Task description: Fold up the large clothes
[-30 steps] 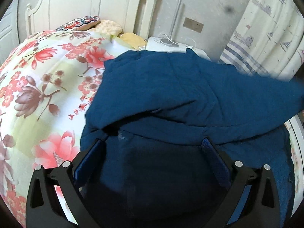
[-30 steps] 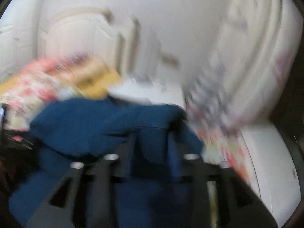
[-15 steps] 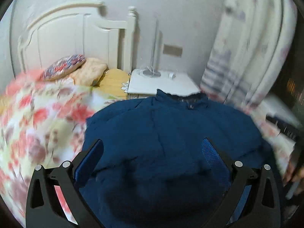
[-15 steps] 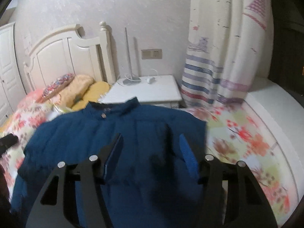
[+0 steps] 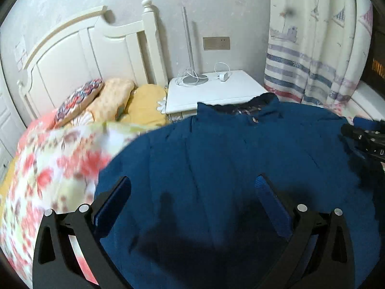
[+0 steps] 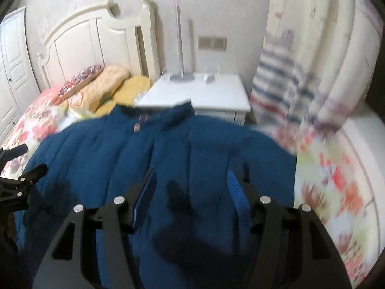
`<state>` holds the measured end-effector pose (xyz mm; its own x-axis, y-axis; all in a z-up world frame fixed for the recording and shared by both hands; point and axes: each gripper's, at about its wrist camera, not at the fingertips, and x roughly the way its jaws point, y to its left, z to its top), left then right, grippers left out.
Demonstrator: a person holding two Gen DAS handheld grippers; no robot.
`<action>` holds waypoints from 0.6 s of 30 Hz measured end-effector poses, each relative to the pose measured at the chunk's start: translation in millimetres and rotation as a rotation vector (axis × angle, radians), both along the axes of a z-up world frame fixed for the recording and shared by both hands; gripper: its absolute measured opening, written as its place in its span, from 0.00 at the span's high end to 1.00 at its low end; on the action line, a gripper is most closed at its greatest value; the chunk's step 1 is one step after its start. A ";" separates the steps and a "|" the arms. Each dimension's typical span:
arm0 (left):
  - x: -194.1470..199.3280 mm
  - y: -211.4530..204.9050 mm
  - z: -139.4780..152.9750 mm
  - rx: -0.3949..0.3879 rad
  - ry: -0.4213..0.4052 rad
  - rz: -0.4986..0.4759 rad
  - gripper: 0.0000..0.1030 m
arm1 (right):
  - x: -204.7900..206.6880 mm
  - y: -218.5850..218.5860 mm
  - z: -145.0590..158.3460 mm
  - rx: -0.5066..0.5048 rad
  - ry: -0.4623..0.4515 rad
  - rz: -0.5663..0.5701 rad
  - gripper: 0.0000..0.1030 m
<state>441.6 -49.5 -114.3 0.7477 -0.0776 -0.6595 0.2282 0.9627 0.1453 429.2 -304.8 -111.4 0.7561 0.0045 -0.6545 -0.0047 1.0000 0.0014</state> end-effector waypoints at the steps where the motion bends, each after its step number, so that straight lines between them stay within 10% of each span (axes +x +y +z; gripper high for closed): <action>1: 7.8 -2.3 -4.1 0.022 0.008 0.007 0.04 | 10.9 3.9 -4.0 -0.025 0.014 0.005 0.41; 6: 37.0 1.1 -50.2 0.033 0.116 0.013 0.04 | 32.0 16.6 -52.8 -0.149 0.085 0.035 0.37; 15: 35.4 3.6 -51.2 0.008 0.106 0.014 0.04 | 23.5 5.7 -20.0 -0.132 -0.030 -0.071 0.30; 18: 37.7 3.1 -51.5 0.005 0.106 0.013 0.04 | 42.4 3.2 -40.9 -0.164 0.063 -0.070 0.23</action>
